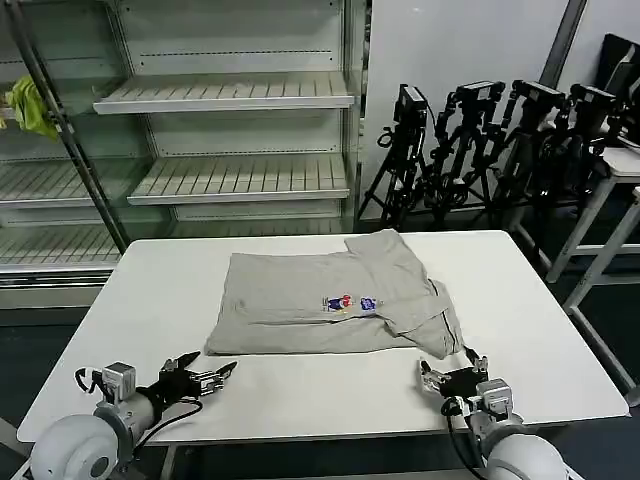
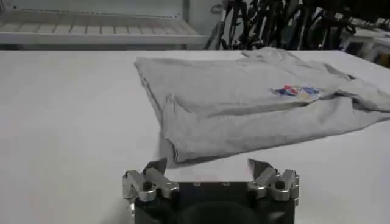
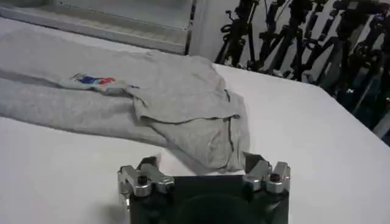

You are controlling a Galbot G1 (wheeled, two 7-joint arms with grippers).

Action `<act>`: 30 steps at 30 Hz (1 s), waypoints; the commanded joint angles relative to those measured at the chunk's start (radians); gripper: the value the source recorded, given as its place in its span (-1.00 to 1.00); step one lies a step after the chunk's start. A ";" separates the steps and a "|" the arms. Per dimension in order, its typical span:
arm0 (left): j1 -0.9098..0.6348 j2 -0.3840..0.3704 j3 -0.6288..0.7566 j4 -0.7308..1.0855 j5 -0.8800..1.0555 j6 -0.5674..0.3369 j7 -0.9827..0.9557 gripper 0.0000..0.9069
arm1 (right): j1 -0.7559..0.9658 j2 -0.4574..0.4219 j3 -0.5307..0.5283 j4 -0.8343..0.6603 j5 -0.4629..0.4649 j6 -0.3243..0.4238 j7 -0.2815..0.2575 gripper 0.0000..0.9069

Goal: Fold and organize the clothes.

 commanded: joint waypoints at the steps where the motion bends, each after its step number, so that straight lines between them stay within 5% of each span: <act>1: -0.008 -0.009 0.007 0.009 0.007 0.000 0.004 1.00 | -0.005 0.014 0.001 -0.015 -0.012 0.007 -0.011 0.67; 21: -0.113 -0.005 0.063 0.089 0.029 -0.017 0.029 0.96 | 0.011 0.032 -0.008 -0.056 -0.033 0.022 -0.025 0.31; 22: -0.120 -0.006 0.070 0.092 0.030 -0.018 0.030 0.71 | 0.011 0.032 -0.007 -0.057 -0.034 0.023 -0.027 0.22; 24: -0.130 -0.007 0.080 0.101 0.037 -0.020 0.032 0.58 | 0.012 0.032 -0.006 -0.059 -0.035 0.023 -0.027 0.09; 25: -0.136 -0.009 0.085 0.103 0.037 -0.021 0.032 0.31 | 0.012 0.032 -0.005 -0.060 -0.035 0.024 -0.028 -0.04; 27: -0.143 -0.011 0.093 0.108 0.040 -0.023 0.035 0.09 | 0.012 0.032 -0.003 -0.061 -0.036 0.025 -0.030 -0.18; 30: -0.146 -0.014 0.100 0.112 0.043 -0.025 0.036 -0.40 | 0.011 0.032 -0.002 -0.064 -0.037 0.027 -0.032 -0.64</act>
